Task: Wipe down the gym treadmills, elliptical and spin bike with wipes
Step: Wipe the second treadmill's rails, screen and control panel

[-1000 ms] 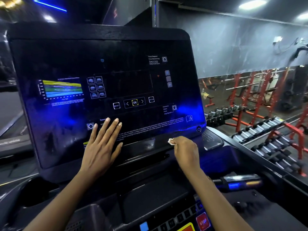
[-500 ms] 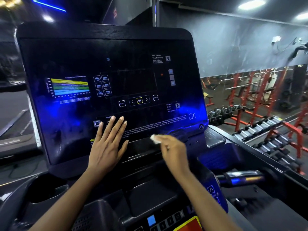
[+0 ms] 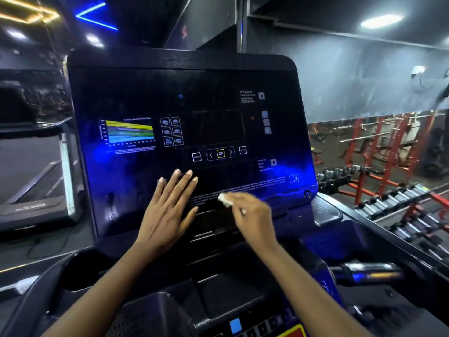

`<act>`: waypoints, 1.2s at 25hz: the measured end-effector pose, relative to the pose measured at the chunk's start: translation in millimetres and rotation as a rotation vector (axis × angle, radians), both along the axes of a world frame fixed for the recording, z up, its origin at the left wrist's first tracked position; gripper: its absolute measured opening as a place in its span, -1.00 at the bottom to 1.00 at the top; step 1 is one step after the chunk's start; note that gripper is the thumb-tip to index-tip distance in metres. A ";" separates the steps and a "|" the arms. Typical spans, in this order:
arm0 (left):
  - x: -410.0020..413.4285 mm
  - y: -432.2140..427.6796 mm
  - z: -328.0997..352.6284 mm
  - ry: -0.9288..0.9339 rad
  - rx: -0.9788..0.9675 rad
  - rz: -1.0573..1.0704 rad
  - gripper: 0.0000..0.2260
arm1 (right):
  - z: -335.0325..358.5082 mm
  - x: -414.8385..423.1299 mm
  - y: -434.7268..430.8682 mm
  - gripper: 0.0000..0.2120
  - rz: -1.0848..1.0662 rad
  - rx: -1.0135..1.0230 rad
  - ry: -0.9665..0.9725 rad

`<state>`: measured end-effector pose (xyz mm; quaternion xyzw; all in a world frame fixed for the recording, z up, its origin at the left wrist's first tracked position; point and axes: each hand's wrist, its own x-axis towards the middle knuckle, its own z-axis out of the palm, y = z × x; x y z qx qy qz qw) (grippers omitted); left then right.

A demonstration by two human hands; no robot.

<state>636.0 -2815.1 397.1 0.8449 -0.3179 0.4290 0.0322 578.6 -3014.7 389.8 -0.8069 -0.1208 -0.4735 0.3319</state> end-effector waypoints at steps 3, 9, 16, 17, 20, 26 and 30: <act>7.9 25.3 25.6 -0.063 -0.092 0.071 -0.46 | 75.2 30.3 -12.4 -0.71 -0.061 0.049 -0.160; 27.1 43.9 38.3 -0.065 -0.090 0.248 -0.42 | 194.7 127.0 -18.0 -0.74 -0.091 -0.078 -0.117; 31.3 43.7 34.7 -0.141 -0.058 0.275 -0.43 | 128.6 116.5 -15.8 -0.60 -0.077 -0.419 -0.311; 31.2 43.5 34.0 -0.146 -0.066 0.274 -0.43 | 110.6 107.2 -12.0 -0.58 -0.044 -0.454 -0.311; 31.2 43.6 33.8 -0.158 -0.075 0.269 -0.43 | 54.1 81.0 -5.2 -0.57 0.058 -0.577 -0.288; 32.3 42.3 32.5 -0.165 -0.082 0.269 -0.44 | 80.1 73.9 12.9 -0.64 0.090 -0.383 -0.362; 33.0 42.4 33.0 -0.178 -0.074 0.274 -0.44 | 194.0 127.1 31.6 -0.75 -0.056 -0.193 -0.310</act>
